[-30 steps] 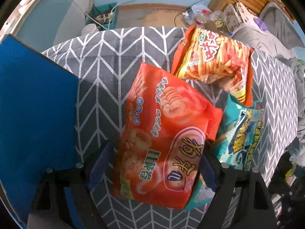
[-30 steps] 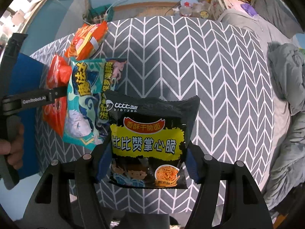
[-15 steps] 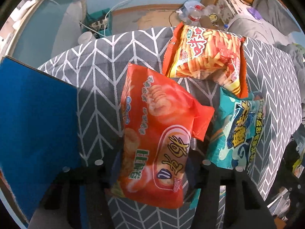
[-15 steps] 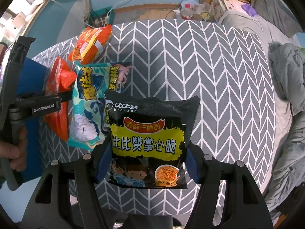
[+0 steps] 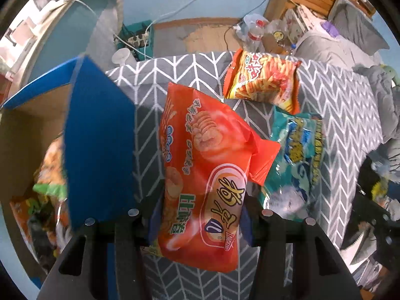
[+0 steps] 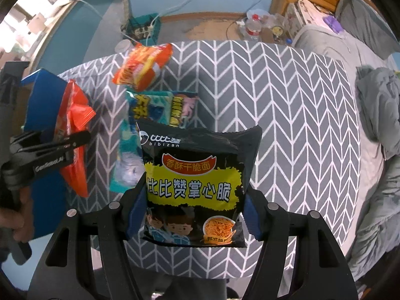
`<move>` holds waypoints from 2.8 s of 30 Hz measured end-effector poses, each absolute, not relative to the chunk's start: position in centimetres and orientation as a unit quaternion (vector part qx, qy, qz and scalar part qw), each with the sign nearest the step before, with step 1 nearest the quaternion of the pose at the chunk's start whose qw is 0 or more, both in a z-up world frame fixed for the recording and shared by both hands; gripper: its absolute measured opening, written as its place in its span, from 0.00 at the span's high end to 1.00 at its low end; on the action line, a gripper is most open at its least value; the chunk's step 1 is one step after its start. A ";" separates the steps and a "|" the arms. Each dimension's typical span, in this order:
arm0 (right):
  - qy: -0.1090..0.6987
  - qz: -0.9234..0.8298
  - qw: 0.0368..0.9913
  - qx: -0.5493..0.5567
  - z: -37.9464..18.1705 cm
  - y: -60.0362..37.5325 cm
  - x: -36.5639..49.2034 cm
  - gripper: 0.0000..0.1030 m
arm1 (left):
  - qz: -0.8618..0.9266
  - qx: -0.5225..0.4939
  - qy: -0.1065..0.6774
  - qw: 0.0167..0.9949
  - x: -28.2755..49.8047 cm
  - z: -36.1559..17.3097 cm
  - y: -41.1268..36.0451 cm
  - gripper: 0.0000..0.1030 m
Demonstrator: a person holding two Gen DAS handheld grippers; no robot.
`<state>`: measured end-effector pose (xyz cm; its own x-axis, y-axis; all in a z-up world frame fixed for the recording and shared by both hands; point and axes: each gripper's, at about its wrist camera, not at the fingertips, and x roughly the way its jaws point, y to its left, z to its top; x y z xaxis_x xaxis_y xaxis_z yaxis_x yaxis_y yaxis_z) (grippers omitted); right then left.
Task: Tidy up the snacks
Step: 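Lift both held bags and carry them over the cardboard box, then open both grippers to drop the bags into the box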
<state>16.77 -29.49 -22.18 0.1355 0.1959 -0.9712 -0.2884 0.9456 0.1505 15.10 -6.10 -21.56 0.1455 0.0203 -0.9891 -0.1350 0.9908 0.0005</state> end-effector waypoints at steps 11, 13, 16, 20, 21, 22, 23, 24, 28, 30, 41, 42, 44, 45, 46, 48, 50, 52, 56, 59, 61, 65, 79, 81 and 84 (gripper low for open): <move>0.622 0.200 0.755 -0.056 -18.8 -26.6 15.8 0.36 | 0.034 -0.076 0.616 0.783 11.1 -15.2 -4.7 0.49; 0.618 0.208 0.756 -0.061 -18.3 -25.9 15.6 0.36 | 0.034 -0.083 0.609 0.788 10.8 -14.3 -4.0 0.49; 0.613 0.220 0.756 -0.067 -17.4 -24.8 15.2 0.36 | 0.040 -0.090 0.603 0.792 9.9 -13.2 -3.2 0.49; 0.605 0.239 0.756 -0.076 -16.5 -22.9 14.8 0.36 | 0.052 -0.113 0.591 0.797 8.6 -11.5 -1.4 0.49; 0.603 0.243 0.755 -0.078 -16.3 -22.4 14.8 0.36 | 0.056 -0.115 0.589 0.798 8.3 -11.2 -1.1 0.49; 0.601 0.248 0.755 -0.081 -16.1 -21.9 14.7 0.36 | 0.061 -0.119 0.586 0.799 7.9 -10.9 -0.4 0.49; 0.599 0.253 0.755 -0.084 -15.9 -21.3 14.6 0.36 | 0.067 -0.122 0.582 0.801 7.5 -10.5 0.2 0.49; 0.597 0.258 0.754 -0.086 -15.7 -20.7 14.5 0.36 | 0.071 -0.123 0.580 0.802 7.4 -10.4 0.5 0.49; 0.589 0.279 0.753 -0.096 -15.1 -18.3 14.0 0.36 | 0.095 -0.137 0.573 0.803 6.2 -9.7 2.9 0.49; 0.585 0.289 0.751 -0.101 -14.9 -17.0 13.8 0.36 | 0.111 -0.144 0.569 0.802 5.6 -9.8 4.3 0.49; 0.569 0.341 0.738 -0.124 -13.6 -9.8 12.7 0.36 | 0.183 -0.182 0.567 0.782 2.2 -11.6 11.3 0.49; 0.568 0.345 0.737 -0.125 -13.5 -9.3 12.6 0.36 | 0.188 -0.185 0.569 0.779 2.0 -11.9 11.9 0.49; 0.566 0.352 0.734 -0.130 -13.5 -8.0 12.5 0.36 | 0.198 -0.188 0.571 0.774 1.7 -12.4 12.9 0.49; 0.566 0.356 0.732 -0.132 -13.5 -7.2 12.5 0.36 | 0.201 -0.190 0.572 0.772 1.6 -12.6 13.4 0.49; 0.566 0.360 0.730 -0.133 -13.5 -6.7 12.5 0.36 | 0.206 -0.193 0.575 0.768 1.5 -13.0 13.9 0.49; 0.565 0.366 0.726 -0.140 -13.6 -5.4 12.4 0.36 | 0.209 -0.199 0.578 0.763 1.5 -13.5 14.6 0.49; 0.567 0.372 0.721 -0.142 -13.8 -4.1 12.5 0.36 | 0.209 -0.203 0.581 0.760 1.5 -14.0 15.2 0.49; 0.571 0.377 0.715 -0.143 -14.1 -3.0 12.5 0.36 | 0.214 -0.204 0.579 0.760 1.5 -14.2 15.4 0.49; 0.574 0.381 0.709 -0.153 -14.6 -0.9 12.5 0.36 | 0.219 -0.205 0.584 0.755 1.7 -14.8 15.8 0.48; 0.574 0.384 0.705 -0.161 -14.9 0.2 12.5 0.36 | 0.231 -0.201 0.590 0.747 1.9 -15.2 16.1 0.48; 0.574 0.386 0.703 -0.165 -15.1 0.8 12.5 0.36 | 0.236 -0.202 0.592 0.743 1.9 -15.2 16.3 0.46; 0.574 0.390 0.699 -0.173 -15.3 1.8 12.6 0.35 | 0.243 -0.202 0.591 0.742 1.6 -15.0 16.7 0.44; 0.552 0.406 0.707 -0.175 -13.4 1.6 12.7 0.29 | 0.249 -0.220 0.574 0.748 1.4 -12.5 16.0 0.35; 0.548 0.406 0.710 -0.176 -13.1 1.5 12.9 0.29 | 0.246 -0.221 0.573 0.750 1.6 -12.2 15.6 0.35; 0.543 0.407 0.712 -0.179 -12.6 0.8 13.2 0.28 | 0.241 -0.222 0.572 0.752 2.0 -11.6 14.7 0.35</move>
<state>13.24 0.78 -12.62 0.0786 0.3862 -0.9191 -0.7742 0.6045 0.1878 2.01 14.72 -11.61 0.2288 0.1078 -0.9675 -0.6160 0.7856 -0.0581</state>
